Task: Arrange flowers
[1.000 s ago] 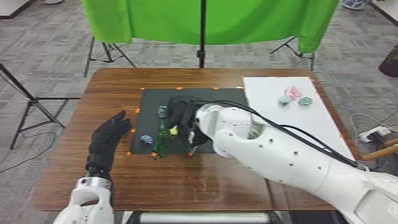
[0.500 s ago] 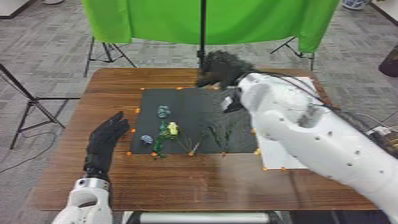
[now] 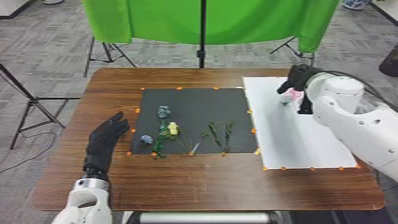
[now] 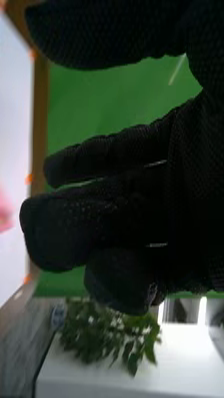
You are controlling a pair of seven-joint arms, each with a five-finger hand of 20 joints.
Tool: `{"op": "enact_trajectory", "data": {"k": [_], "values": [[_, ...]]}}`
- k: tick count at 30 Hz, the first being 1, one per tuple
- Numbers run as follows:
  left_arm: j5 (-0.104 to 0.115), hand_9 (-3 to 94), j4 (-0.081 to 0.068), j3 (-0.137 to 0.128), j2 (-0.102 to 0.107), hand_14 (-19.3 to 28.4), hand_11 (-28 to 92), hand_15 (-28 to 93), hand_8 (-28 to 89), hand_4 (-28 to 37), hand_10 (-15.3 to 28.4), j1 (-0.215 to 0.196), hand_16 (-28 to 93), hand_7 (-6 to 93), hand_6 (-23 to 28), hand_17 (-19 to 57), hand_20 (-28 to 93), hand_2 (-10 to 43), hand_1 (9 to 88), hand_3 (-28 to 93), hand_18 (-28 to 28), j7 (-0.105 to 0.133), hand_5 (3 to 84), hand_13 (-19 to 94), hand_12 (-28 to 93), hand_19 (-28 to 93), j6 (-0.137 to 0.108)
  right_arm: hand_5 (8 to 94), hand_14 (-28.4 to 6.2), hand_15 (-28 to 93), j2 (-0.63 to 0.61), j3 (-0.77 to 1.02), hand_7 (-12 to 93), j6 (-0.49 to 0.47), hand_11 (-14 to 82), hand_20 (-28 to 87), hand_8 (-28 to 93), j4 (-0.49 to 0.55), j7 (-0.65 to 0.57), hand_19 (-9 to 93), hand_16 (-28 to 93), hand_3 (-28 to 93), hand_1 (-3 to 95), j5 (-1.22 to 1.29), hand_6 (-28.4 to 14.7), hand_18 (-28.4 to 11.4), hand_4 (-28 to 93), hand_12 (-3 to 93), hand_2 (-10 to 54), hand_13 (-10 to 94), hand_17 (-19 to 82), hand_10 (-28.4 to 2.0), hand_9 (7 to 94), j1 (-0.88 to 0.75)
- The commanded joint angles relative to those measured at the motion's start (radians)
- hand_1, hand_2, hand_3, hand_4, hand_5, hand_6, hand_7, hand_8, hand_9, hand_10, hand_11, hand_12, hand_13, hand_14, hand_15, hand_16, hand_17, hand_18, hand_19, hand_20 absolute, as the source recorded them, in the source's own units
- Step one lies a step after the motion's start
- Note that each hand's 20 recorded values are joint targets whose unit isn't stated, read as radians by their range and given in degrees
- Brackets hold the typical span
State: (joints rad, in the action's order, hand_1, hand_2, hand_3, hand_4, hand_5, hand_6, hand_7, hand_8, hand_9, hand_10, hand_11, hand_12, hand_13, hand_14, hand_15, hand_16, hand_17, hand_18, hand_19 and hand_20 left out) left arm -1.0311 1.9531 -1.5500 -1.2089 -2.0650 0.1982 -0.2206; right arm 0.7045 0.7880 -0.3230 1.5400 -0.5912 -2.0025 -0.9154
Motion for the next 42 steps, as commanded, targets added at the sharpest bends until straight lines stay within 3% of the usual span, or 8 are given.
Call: {"op": "enact_trajectory", "data": {"k": [1, 6, 11, 12, 15, 23, 29, 42], "values": [[-0.006, 40.4, -0.004, 0.009, -0.01, 15.9, 15, 17, -7, -25.4, 12.5, -0.017, 0, 10.0, 4.0, 3.2, 17, 1.2, 26.1, 64, 11.4, -0.007, 40.6, 31, 11, 6, 0.0, 57.4, -7.0, 58, 0.016, -0.017, 10, 0.038, 16.4, 50, -6, -0.026, -0.008, 93, 34, 61, 31.2, 0.005, -0.3, -16.9, -12, 24.3, -9.5, 82, 54, -17.3, 69.9, -0.044], [-0.005, 40.4, -0.004, 0.007, -0.011, 16.0, 15, 17, -7, -25.3, 12.4, -0.018, 0, 9.9, 4.0, 3.2, 17, 1.2, 26.1, 64, 11.4, -0.012, 40.6, 31, 11, 6, -0.001, 58.1, -6.1, 58, 0.021, -0.017, 11, 0.115, 17.7, 52, -6, -0.049, 0.001, 93, 34, 62, 33.6, 0.022, -0.3, -16.2, -13, 24.2, -9.5, 83, 55, -16.2, 71.4, -0.081], [-0.004, 40.4, -0.003, 0.006, -0.01, 16.0, 15, 17, -7, -25.3, 12.5, -0.02, 0, 10.0, 3.9, 3.2, 17, 1.1, 26.0, 64, 11.4, -0.011, 40.6, 31, 11, 6, -0.002, 64.4, -3.6, 58, 0.014, -0.073, 16, 0.255, 21.9, 55, -7, -0.066, 0.019, 93, 35, 63, 44.6, -0.03, 0.6, -14.1, -17, 24.1, -9.5, 87, 59, -13.0, 77.6, -0.093], [-0.005, 40.4, -0.003, 0.006, -0.01, 16.0, 15, 17, -7, -25.3, 12.5, -0.019, 0, 10.0, 3.9, 3.2, 17, 1.1, 26.0, 64, 11.4, -0.013, 40.6, 31, 11, 6, 0.0, 67.4, -2.9, 58, 0.012, -0.08, 17, 0.278, 17.4, 56, 2, -0.068, 0.021, 93, 35, 58, 50.7, -0.031, 0.7, -13.6, -17, 31.8, -9.5, 88, 60, -11.3, 81.3, -0.094], [-0.007, 40.4, -0.003, 0.006, -0.009, 16.1, 15, 17, -7, -25.4, 12.5, -0.018, 0, 10.0, 3.9, 3.2, 17, 1.1, 26.1, 64, 11.4, -0.014, 40.6, 31, 11, 6, 0.001, 76.7, -1.6, 57, 0.006, -0.088, 19, 0.307, 9.5, 57, 12, -0.062, 0.03, 93, 36, 48, 63.7, -0.029, -0.2, -12.8, -15, 41.1, -9.5, 90, 62, -8.8, 88.8, -0.091], [-0.004, 40.4, -0.001, 0.003, -0.005, 16.0, 15, 18, -7, -25.4, 12.5, -0.023, 0, 10.0, 3.9, 3.2, 17, 1.2, 26.1, 64, 11.4, -0.013, 40.5, 31, 11, 6, -0.002, 80.9, -1.0, 56, -0.021, -0.073, 21, 0.415, 9.9, 56, 14, 0.12, 0.092, 93, 37, 49, 68.0, 0.008, -0.9, -11.7, -14, 42.7, -9.5, 92, 64, -8.5, 92.4, -0.07], [-0.005, 40.4, -0.005, 0.01, -0.008, 16.0, 15, 17, -7, -25.3, 12.5, -0.015, 0, 10.0, 3.9, 3.2, 17, 1.1, 26.0, 65, 11.4, -0.011, 40.6, 31, 11, 6, 0.003, 81.0, -0.9, 56, 0.046, -0.176, 21, 0.39, 10.1, 56, 15, 0.22, 0.174, 93, 37, 49, 67.5, 0.082, -0.7, -11.4, -14, 43.3, -9.5, 92, 65, -8.3, 92.6, 0.005], [-0.005, 40.5, -0.012, 0.014, -0.015, 16.0, 15, 18, -7, -25.3, 12.5, -0.008, 0, 9.9, 4.0, 3.2, 17, 1.2, 26.1, 64, 11.4, -0.014, 40.7, 31, 11, 6, 0.005, 80.2, -0.9, 56, 0.202, -0.345, 22, 0.314, 9.7, 56, 15, 0.202, 0.239, 93, 38, 50, 66.2, 0.165, -0.3, -11.3, -14, 43.8, -9.5, 92, 65, -8.2, 92.4, 0.048]]}}
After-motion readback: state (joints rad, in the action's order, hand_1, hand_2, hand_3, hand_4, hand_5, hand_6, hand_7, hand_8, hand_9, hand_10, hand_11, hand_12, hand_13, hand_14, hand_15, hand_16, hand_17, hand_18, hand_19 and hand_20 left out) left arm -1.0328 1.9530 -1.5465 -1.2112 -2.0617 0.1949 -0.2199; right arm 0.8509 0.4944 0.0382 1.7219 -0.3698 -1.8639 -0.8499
